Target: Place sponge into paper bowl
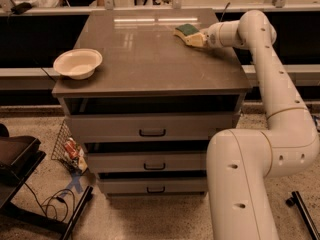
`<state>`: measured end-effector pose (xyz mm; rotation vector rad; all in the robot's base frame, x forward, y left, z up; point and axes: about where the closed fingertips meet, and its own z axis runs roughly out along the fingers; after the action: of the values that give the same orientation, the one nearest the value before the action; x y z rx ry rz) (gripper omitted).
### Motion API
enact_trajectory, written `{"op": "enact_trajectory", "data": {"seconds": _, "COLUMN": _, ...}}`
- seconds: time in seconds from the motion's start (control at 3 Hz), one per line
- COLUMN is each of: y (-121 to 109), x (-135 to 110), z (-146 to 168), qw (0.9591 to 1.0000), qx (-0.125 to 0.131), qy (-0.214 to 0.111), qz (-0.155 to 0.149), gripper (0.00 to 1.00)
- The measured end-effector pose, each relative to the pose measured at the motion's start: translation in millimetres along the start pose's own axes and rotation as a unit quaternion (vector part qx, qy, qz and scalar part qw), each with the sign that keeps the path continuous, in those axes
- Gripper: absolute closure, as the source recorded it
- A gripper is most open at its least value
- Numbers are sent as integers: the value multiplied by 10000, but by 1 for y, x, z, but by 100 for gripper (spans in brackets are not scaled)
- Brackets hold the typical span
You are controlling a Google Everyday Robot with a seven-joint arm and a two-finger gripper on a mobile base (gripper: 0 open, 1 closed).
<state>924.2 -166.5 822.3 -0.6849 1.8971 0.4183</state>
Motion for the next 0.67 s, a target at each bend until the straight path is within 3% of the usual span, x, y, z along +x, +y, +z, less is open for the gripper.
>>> {"op": "enact_trajectory", "data": {"seconds": 0.33, "y": 0, "x": 0, "z": 0, "qw": 10000, "qx": -1, "qy": 0, "qz": 0, "gripper": 0}}
{"op": "enact_trajectory", "data": {"seconds": 0.67, "y": 5, "x": -3, "z": -1, "qw": 9998, "qx": -67, "qy": 24, "qz": 175, "gripper": 0}}
